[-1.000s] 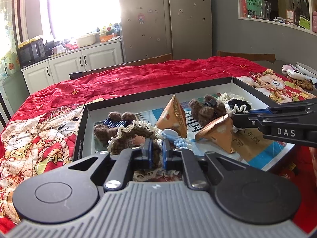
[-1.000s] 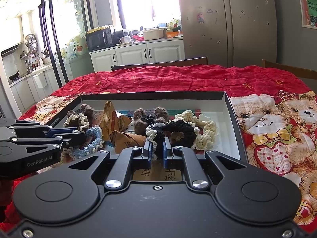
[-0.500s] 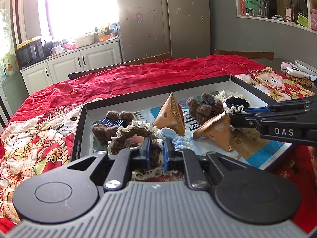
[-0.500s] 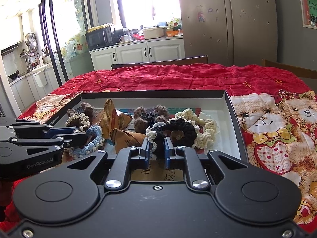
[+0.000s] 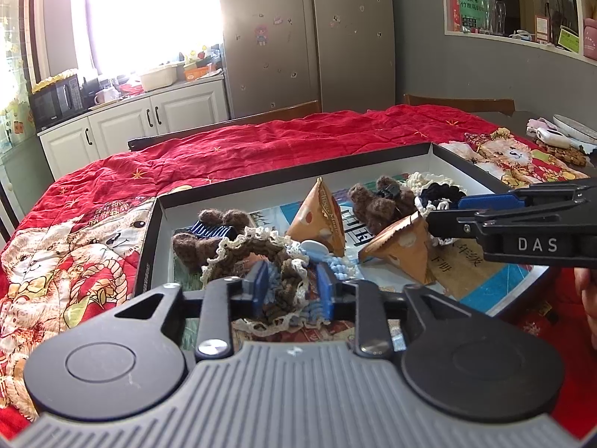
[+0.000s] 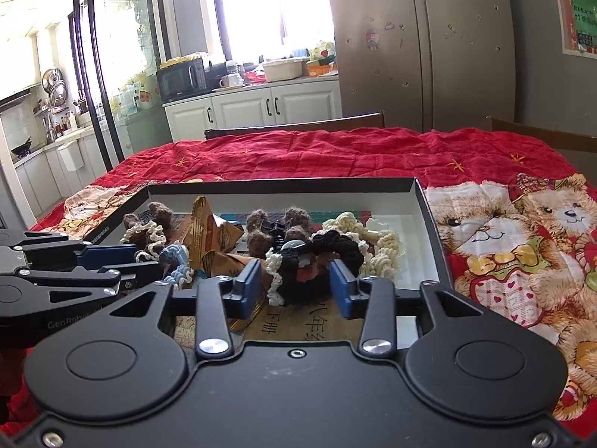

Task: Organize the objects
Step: 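Open the left gripper to release the brown scrunchie while the right gripper releases its scrunchie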

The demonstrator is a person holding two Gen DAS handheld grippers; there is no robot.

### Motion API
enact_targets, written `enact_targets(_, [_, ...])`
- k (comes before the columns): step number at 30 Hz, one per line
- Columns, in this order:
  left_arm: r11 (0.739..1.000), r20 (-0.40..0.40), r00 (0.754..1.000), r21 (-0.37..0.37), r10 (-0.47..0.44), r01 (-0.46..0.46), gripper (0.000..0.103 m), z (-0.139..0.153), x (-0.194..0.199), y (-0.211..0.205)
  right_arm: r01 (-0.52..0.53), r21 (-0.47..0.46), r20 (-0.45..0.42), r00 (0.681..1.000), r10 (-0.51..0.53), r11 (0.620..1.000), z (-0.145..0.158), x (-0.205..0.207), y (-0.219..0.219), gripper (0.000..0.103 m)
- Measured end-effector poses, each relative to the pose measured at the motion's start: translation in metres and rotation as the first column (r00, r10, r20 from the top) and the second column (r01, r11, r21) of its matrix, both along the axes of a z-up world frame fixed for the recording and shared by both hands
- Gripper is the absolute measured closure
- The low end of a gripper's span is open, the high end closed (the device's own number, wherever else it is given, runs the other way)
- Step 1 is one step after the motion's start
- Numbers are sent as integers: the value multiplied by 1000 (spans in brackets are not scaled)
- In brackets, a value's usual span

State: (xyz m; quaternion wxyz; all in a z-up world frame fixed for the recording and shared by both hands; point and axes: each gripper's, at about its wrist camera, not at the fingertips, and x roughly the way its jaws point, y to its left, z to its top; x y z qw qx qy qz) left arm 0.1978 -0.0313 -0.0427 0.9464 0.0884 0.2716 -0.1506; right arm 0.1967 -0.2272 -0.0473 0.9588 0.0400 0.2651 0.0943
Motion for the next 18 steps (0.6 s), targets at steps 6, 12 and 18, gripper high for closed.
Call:
enact_targets(6, [1000, 14, 1000, -6, -7, 7, 44, 4, -4, 0, 11, 2, 16, 1000, -11, 1000, 4, -4, -1, 52])
enact_targets(12, [1000, 23, 1000, -7, -17, 17, 40, 7, -9, -2, 16, 5, 24, 1000, -16, 1000, 5, -7, -2, 48])
enact_targets(18, [999, 46, 998, -11, -33, 34, 32, 14, -19, -2, 18, 12, 36, 999, -19, 1000, 9, -10, -3, 44])
